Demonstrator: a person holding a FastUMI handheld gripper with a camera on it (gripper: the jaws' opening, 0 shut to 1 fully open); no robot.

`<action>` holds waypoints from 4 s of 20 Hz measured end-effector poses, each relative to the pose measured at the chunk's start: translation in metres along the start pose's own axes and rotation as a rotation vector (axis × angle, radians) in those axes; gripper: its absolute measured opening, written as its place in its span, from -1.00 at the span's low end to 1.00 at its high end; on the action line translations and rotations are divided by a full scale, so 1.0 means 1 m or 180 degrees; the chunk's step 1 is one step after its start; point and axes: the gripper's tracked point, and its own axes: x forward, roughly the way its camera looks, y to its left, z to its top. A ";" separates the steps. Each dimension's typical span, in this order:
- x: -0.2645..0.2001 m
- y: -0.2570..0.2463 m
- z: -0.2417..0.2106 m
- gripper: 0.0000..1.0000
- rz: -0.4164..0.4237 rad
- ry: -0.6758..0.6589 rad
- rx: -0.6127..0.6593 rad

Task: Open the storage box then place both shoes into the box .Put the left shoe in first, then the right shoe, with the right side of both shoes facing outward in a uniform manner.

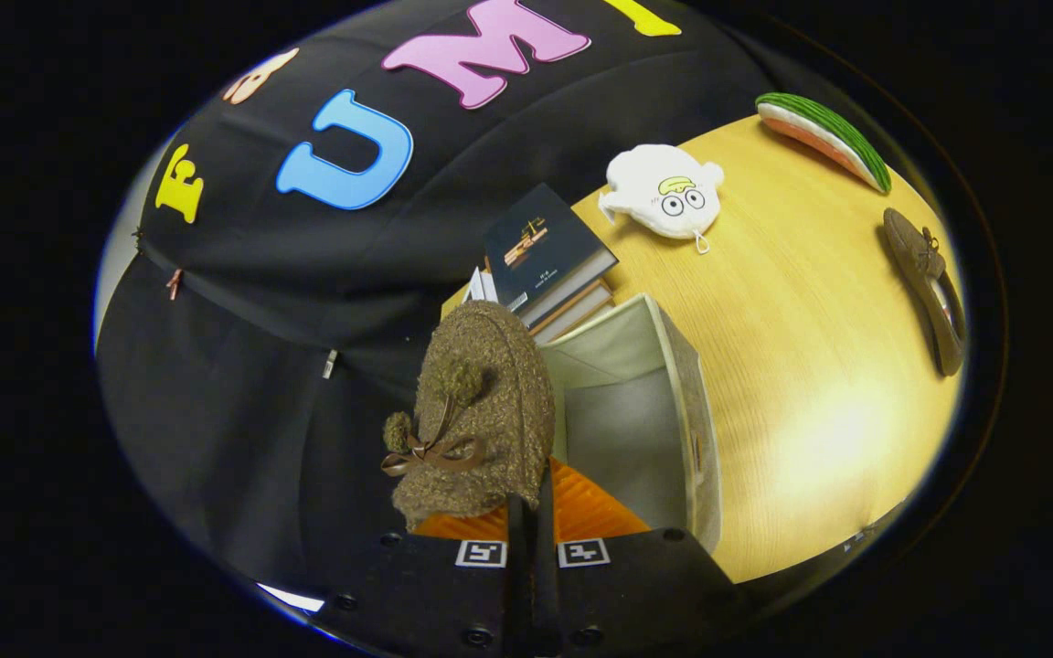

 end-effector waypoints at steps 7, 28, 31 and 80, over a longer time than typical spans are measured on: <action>0.049 -0.011 -0.027 -0.87 -0.0358 0.0172 -0.0188; -0.092 -0.041 0.069 0.96 -0.0324 -0.0640 -0.1209; -0.130 -0.103 0.087 0.97 -0.0696 -0.0712 -0.1240; -0.112 -0.464 0.158 -0.90 -0.1292 0.0275 -0.0760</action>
